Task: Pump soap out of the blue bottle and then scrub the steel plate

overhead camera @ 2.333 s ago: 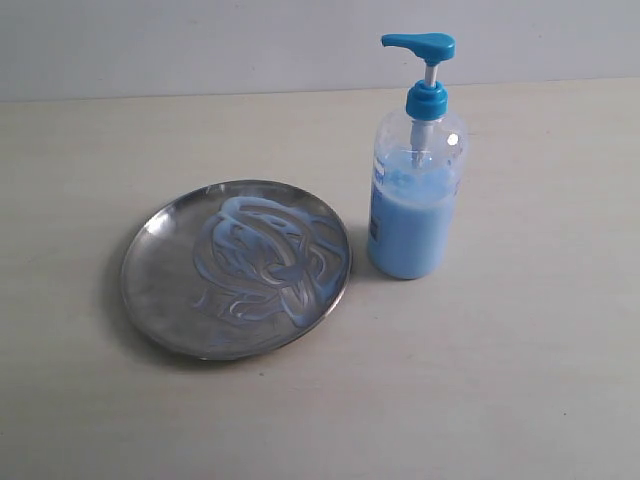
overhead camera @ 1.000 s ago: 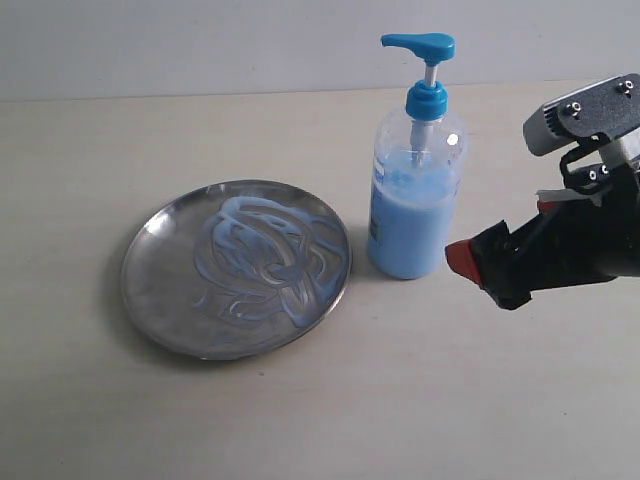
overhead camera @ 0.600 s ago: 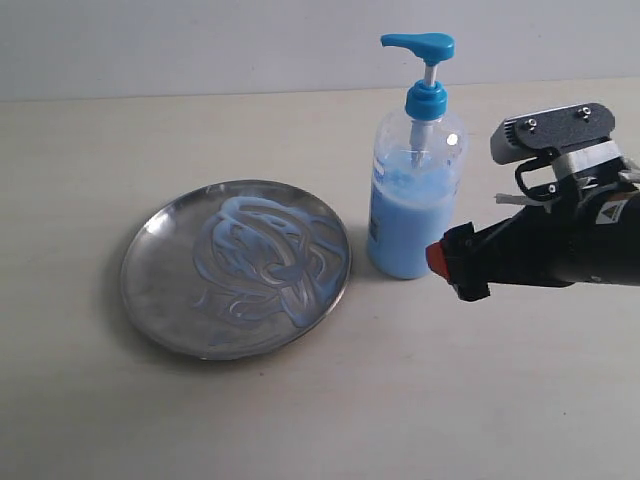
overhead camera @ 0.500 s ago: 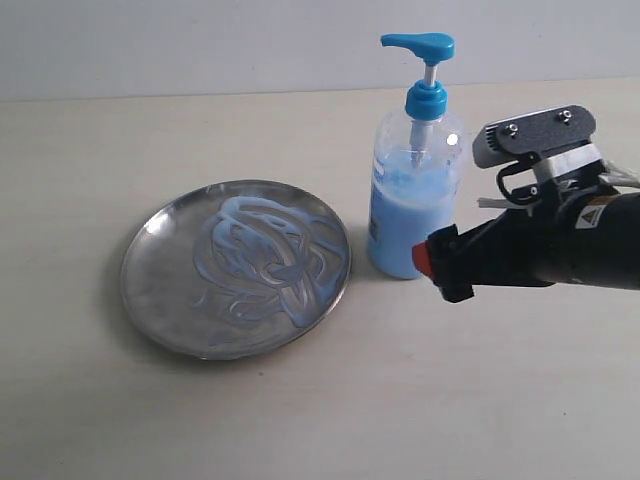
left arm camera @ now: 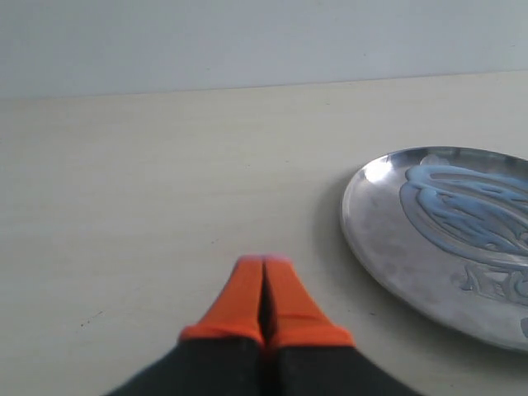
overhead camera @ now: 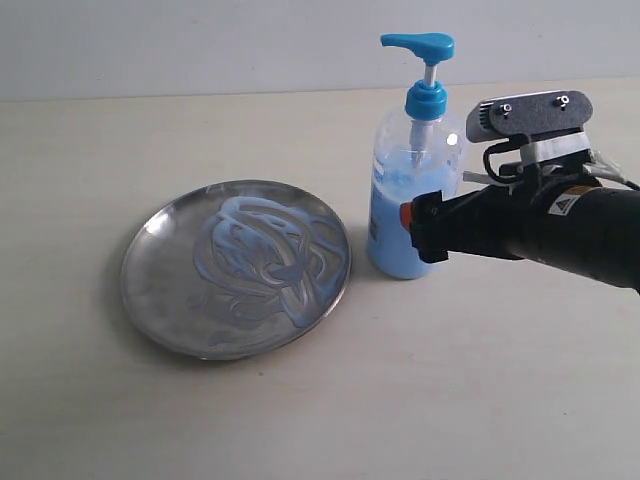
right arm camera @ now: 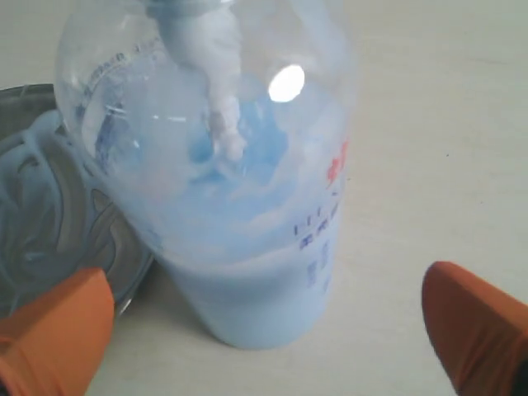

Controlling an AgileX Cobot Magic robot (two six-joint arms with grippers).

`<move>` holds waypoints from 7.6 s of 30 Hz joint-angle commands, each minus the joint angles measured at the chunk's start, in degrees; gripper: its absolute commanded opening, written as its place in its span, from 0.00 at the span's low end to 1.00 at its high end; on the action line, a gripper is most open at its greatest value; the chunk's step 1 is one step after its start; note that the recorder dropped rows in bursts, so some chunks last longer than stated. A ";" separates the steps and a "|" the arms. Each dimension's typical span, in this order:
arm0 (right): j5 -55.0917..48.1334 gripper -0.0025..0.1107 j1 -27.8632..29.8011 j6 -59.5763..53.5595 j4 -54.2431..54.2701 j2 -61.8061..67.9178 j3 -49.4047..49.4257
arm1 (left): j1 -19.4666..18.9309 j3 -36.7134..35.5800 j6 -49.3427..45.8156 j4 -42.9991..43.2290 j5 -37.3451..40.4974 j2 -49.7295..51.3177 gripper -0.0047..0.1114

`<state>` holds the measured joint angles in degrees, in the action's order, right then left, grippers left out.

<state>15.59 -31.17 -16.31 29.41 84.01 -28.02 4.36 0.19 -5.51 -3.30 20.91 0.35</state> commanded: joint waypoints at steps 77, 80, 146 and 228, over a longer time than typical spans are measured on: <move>32.50 0.02 -0.16 19.36 -19.48 24.95 -5.11 | 0.24 -0.19 -0.31 -0.22 -0.85 -0.35 0.04; 32.50 0.02 -0.16 19.21 -19.54 24.19 -5.11 | 0.24 -0.19 -0.31 -0.22 -0.85 -0.35 0.04; 4.86 0.02 -0.93 0.39 -22.96 12.18 -11.92 | 0.24 -0.19 -0.31 -0.22 -0.95 -0.35 0.04; 11.47 0.02 -6.80 -15.53 -1.55 13.88 -11.92 | 0.24 -0.19 -0.31 -0.22 -0.51 -0.35 0.04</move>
<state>21.89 -37.92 -31.51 28.52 98.76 -39.09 4.36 0.19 -5.62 -3.30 20.91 0.35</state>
